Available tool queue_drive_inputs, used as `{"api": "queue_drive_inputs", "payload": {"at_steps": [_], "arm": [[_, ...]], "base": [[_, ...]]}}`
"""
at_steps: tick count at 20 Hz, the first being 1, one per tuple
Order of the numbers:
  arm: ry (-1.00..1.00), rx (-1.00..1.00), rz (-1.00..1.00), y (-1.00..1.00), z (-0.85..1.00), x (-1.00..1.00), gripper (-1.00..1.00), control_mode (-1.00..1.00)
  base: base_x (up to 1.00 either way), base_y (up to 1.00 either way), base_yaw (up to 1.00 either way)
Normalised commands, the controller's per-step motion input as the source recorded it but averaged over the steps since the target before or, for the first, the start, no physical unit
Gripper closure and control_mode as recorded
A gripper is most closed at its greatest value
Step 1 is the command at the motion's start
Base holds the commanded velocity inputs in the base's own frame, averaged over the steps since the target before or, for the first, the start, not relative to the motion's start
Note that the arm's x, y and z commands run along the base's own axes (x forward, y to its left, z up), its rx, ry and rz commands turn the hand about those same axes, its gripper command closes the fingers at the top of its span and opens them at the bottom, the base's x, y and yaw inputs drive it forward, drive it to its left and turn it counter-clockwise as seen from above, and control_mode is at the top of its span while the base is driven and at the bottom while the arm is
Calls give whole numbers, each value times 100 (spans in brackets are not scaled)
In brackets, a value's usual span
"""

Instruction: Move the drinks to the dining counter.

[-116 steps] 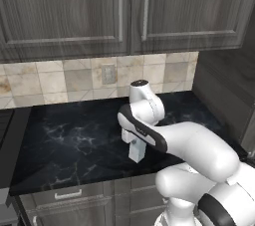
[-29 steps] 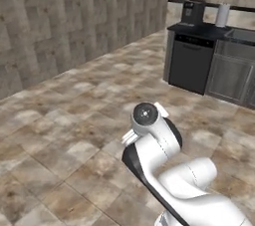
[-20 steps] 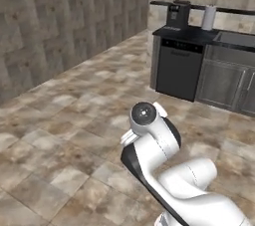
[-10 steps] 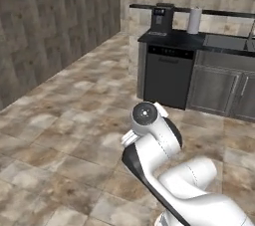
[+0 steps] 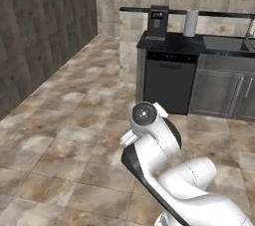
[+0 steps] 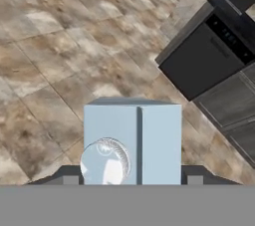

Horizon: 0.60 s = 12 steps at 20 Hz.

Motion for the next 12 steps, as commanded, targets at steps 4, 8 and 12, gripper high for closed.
{"api": "queue_drive_inputs", "payload": {"at_steps": [4, 8, 12], "arm": [[0, 0, 0, 0, 0, 0, 100, 100], [0, 0, 0, 0, 0, 0, 100, 100], [0, 0, 0, 0, 0, 0, 100, 100]], "base": [[100, 93, -31], [100, 94, -29], [100, 97, -27]]}}
